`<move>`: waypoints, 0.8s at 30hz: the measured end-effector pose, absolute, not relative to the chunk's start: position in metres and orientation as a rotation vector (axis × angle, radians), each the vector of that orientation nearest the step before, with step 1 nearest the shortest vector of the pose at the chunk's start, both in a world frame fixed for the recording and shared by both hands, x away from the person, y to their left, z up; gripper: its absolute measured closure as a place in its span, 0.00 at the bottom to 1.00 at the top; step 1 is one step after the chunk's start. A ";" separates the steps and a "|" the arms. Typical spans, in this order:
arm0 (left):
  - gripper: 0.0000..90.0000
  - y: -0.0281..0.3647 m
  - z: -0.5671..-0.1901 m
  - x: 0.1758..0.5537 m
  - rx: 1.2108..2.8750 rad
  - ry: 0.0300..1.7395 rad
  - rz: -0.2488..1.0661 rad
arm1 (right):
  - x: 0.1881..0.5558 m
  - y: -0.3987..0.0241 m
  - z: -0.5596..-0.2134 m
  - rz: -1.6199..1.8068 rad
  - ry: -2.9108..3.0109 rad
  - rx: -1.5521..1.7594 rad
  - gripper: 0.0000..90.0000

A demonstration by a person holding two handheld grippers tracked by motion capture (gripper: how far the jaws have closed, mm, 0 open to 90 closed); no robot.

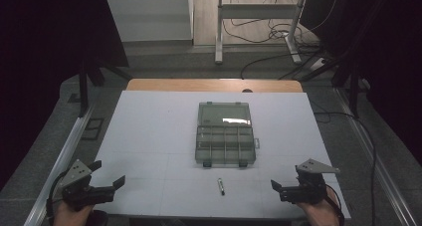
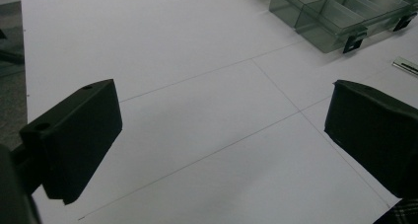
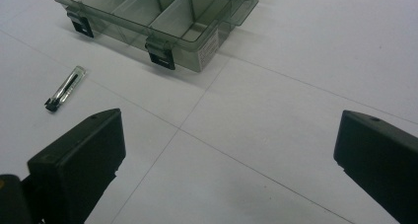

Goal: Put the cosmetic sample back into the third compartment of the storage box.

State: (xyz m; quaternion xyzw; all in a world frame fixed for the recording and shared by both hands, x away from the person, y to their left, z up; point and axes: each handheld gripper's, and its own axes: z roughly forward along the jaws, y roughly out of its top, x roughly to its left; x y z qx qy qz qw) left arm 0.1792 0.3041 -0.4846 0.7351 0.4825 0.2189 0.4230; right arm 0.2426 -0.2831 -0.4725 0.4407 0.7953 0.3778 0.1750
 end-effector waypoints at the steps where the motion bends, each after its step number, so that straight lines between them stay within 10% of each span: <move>1: 0.01 0.304 -0.485 0.179 1.841 1.208 0.548 | 0.243 -0.283 -0.472 1.075 2.255 1.249 0.00; 24: 0.02 0.305 -0.485 0.180 1.835 1.211 0.541 | 0.254 -0.257 -0.477 1.117 2.402 1.131 0.00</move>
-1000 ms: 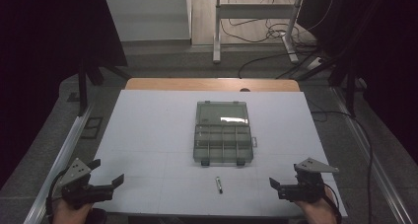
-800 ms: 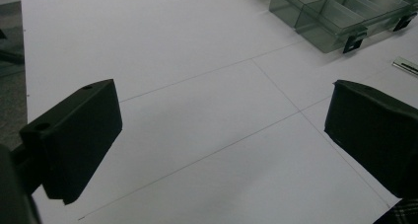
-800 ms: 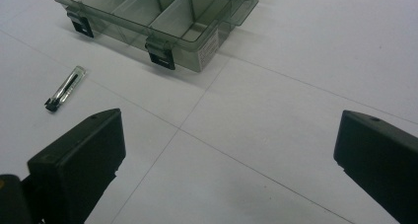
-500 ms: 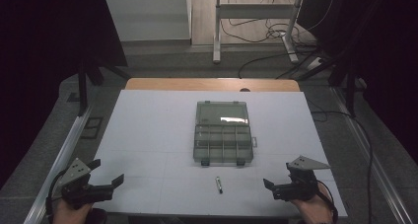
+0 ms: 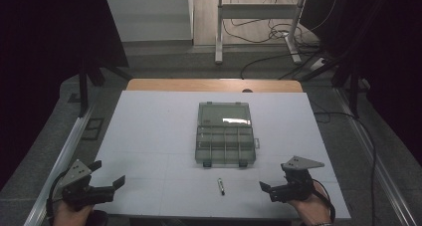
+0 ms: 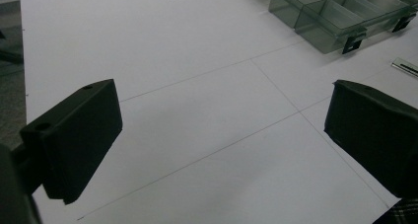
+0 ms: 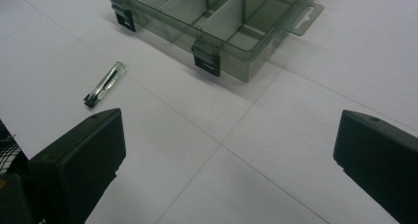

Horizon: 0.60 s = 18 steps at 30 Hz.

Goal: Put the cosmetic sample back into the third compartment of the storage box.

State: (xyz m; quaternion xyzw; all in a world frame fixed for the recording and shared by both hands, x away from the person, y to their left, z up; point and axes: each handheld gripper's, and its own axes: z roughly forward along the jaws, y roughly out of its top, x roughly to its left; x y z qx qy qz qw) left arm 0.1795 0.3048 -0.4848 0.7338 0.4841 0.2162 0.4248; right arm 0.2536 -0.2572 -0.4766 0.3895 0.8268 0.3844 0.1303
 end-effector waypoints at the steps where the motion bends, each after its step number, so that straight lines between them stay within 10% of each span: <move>1: 0.02 0.305 -0.485 0.179 1.835 1.210 0.541 | 0.254 -0.254 -0.477 1.138 2.405 1.132 0.00; 18: 0.02 0.305 -0.485 0.180 1.837 1.211 0.535 | 0.259 -0.223 -0.479 1.147 2.481 1.067 0.00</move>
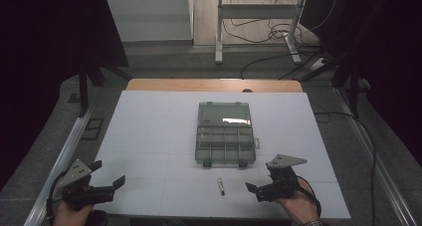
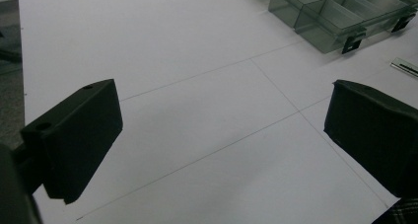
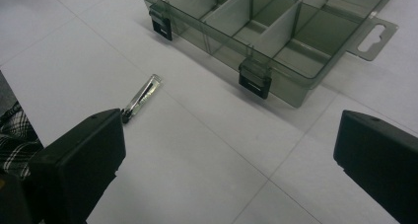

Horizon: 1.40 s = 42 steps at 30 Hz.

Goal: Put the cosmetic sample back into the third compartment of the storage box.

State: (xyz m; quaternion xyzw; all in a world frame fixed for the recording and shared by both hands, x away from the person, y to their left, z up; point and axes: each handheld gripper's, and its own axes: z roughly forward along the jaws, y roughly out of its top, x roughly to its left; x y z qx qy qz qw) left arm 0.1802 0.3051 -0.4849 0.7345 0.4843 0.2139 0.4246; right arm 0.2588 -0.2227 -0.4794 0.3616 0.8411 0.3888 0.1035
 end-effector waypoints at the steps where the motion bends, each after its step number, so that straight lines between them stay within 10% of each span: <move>1: 0.02 0.305 -0.485 0.180 1.837 1.211 0.535 | 0.259 -0.223 -0.479 1.147 2.481 1.067 0.00; 42: 0.02 0.305 -0.485 0.181 1.840 1.210 0.530 | 0.270 -0.154 -0.490 0.913 2.662 0.975 0.14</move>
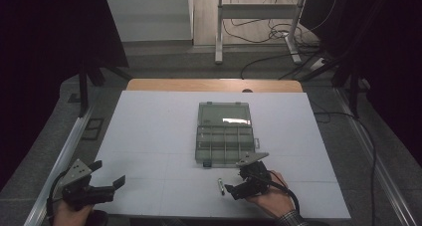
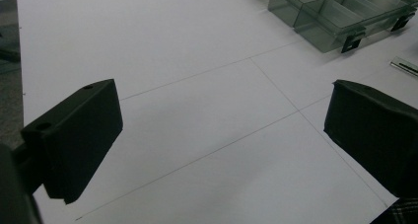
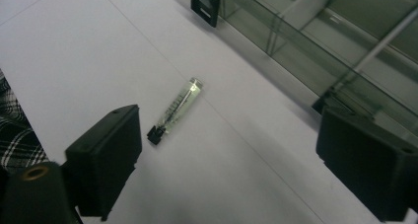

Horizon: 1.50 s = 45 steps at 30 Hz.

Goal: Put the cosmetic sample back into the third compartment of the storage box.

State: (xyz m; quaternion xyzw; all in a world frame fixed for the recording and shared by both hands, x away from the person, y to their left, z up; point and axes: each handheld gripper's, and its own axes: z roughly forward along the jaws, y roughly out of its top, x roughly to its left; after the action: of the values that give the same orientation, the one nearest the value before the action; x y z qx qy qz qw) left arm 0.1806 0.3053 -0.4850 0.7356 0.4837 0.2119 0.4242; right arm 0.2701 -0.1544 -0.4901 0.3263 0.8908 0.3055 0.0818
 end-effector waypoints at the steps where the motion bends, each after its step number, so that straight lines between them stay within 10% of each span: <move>1: 0.02 0.305 -0.485 0.181 1.841 1.210 0.530 | 0.271 -0.153 -0.491 0.916 2.669 0.963 0.16; 27: 0.02 0.306 -0.485 0.181 1.841 1.207 0.524 | 0.276 -0.114 -0.511 0.737 2.814 0.757 0.89; 45: 0.02 0.305 -0.485 0.181 1.847 1.201 0.518 | 0.279 -0.122 -0.504 0.828 2.801 0.784 0.90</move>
State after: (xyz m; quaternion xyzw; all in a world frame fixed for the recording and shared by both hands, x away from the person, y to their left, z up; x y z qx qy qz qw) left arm 0.1813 0.3051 -0.4852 0.7387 0.4804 0.2070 0.4251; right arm 0.2792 -0.1217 -0.5036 0.2588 0.9246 0.2734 0.0586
